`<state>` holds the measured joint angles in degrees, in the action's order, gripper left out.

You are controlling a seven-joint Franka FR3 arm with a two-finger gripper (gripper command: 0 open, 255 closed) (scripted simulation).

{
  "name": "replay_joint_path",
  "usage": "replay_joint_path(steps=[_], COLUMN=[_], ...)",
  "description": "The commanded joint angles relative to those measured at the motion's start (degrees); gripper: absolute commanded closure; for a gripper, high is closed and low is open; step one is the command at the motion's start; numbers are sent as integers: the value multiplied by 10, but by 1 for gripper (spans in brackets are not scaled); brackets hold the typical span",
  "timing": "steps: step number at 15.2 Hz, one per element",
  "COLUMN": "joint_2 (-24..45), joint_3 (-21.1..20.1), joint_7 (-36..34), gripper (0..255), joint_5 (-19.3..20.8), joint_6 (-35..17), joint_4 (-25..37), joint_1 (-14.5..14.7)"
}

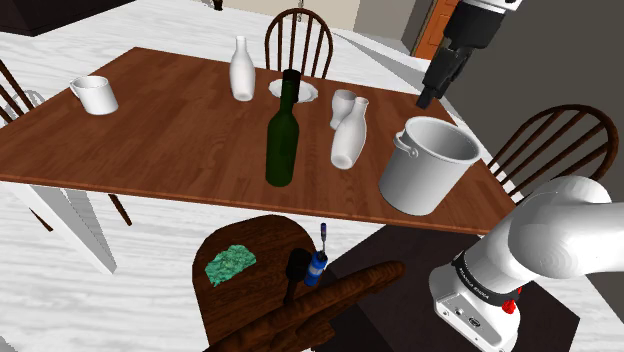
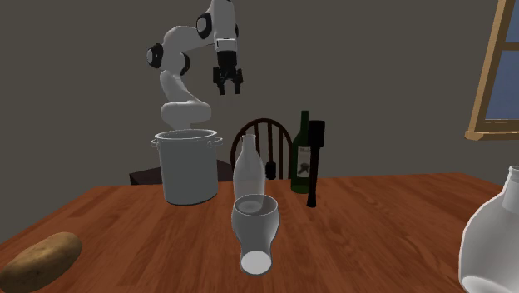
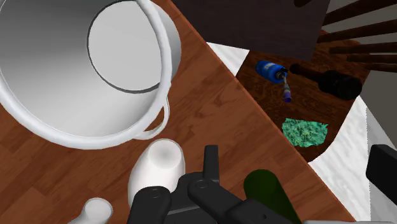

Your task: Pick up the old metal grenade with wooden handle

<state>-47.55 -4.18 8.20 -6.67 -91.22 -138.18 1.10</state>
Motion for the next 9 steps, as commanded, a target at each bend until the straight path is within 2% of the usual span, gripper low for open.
replay_joint_path(steps=[1,9], joint_2=[0,178], joint_3=[0,-19], joint_7=[0,15], gripper=[0,0], joint_5=[0,14], joint_6=[0,-106], joint_4=[0,79], joint_1=[0,-1])
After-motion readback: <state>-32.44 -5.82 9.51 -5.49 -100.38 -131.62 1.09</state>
